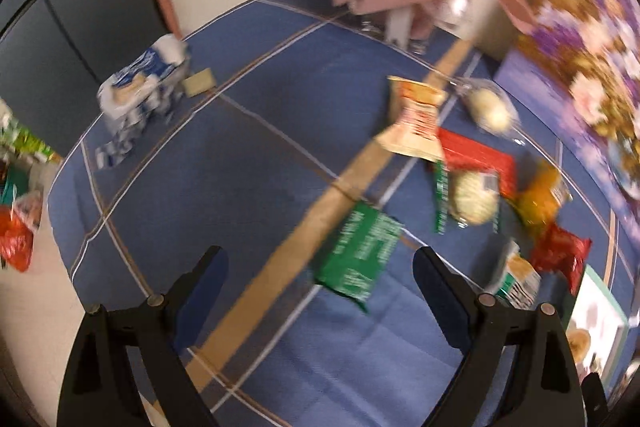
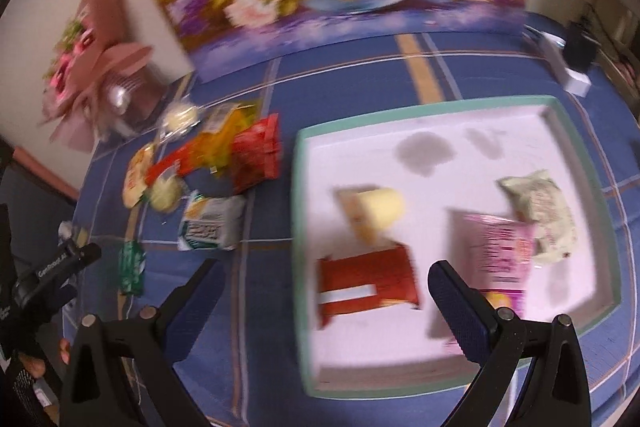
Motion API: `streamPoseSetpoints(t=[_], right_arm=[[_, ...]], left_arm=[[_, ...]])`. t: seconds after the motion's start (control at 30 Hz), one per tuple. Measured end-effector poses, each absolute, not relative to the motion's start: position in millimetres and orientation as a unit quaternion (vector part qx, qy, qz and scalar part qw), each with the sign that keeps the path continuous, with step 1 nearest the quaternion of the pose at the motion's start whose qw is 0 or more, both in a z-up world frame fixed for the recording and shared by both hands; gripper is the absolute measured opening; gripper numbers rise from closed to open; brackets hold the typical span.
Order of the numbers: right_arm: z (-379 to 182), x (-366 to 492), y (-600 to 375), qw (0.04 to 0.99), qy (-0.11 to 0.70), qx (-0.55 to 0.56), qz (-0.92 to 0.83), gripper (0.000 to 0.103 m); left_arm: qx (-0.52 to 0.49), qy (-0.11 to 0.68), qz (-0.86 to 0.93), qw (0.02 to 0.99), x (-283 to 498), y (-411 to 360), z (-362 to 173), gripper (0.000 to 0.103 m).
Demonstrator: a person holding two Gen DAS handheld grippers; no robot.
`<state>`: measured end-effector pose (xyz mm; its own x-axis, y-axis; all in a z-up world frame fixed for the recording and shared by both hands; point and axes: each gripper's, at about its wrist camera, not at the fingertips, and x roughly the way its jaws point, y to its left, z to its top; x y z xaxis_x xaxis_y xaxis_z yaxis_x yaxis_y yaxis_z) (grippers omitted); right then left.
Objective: Organize snacks
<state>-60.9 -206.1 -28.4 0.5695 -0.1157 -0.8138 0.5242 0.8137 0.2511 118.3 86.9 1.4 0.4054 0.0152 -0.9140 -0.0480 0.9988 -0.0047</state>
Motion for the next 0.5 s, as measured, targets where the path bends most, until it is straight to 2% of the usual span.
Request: streamPoseSetpoints(t=[0.2, 0.5], right_arm=[[-28, -38, -174, 0.863, 0.426, 0.229, -0.146, 0.103], [-49, -14, -146, 0.862, 0.447, 0.211, -0.113, 0.103]], left_arm=[[-0.044, 0.559, 0.026, 0.827, 125, 105, -9, 0.094], [-0.032, 0.607, -0.008, 0.794, 139, 84, -48, 0.094]])
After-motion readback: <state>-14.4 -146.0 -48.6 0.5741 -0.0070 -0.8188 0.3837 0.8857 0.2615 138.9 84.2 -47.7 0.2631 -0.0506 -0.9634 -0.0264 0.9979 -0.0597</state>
